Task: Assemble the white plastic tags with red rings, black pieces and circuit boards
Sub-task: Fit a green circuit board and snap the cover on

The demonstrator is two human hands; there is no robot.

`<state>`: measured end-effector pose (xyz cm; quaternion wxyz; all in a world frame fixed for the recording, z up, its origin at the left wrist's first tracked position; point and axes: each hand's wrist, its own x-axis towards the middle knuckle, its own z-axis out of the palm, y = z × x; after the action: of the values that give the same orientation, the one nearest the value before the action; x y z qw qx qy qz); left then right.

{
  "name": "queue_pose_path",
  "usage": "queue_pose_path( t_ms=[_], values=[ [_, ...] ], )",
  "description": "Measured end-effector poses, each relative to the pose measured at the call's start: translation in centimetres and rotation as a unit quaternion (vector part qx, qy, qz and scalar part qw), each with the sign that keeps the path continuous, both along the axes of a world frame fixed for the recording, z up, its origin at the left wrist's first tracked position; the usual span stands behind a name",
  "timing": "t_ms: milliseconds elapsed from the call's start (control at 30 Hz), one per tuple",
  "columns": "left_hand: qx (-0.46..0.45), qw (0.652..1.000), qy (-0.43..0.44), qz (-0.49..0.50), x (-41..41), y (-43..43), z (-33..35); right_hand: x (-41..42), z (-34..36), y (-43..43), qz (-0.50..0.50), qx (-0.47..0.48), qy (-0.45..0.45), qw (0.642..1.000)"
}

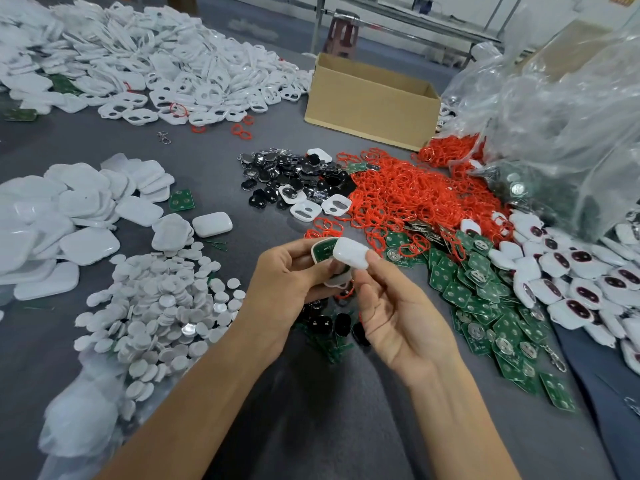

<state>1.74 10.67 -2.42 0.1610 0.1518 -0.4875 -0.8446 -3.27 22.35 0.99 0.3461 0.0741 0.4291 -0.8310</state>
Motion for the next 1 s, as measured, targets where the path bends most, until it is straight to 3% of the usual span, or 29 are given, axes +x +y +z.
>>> queue_pose_path(
  t_ms=[167,333,433,1000],
  values=[
    [0.006,1.000,-0.003,-0.003,0.0,-0.1,0.1,-0.1,-0.2,0.3,0.019,0.015,0.043,0.999],
    [-0.004,1.000,-0.001,-0.009,0.2,-0.2,0.2,-0.3,-1.0,0.6,0.028,0.100,0.238,0.966],
    [-0.004,1.000,0.003,-0.013,0.2,-0.2,0.2,-0.3,-1.2,0.8,0.026,0.144,0.298,0.943],
    [0.017,1.000,-0.017,-0.006,0.1,-0.5,0.1,-0.7,-1.3,1.1,0.018,0.160,0.370,0.915]
  ],
)
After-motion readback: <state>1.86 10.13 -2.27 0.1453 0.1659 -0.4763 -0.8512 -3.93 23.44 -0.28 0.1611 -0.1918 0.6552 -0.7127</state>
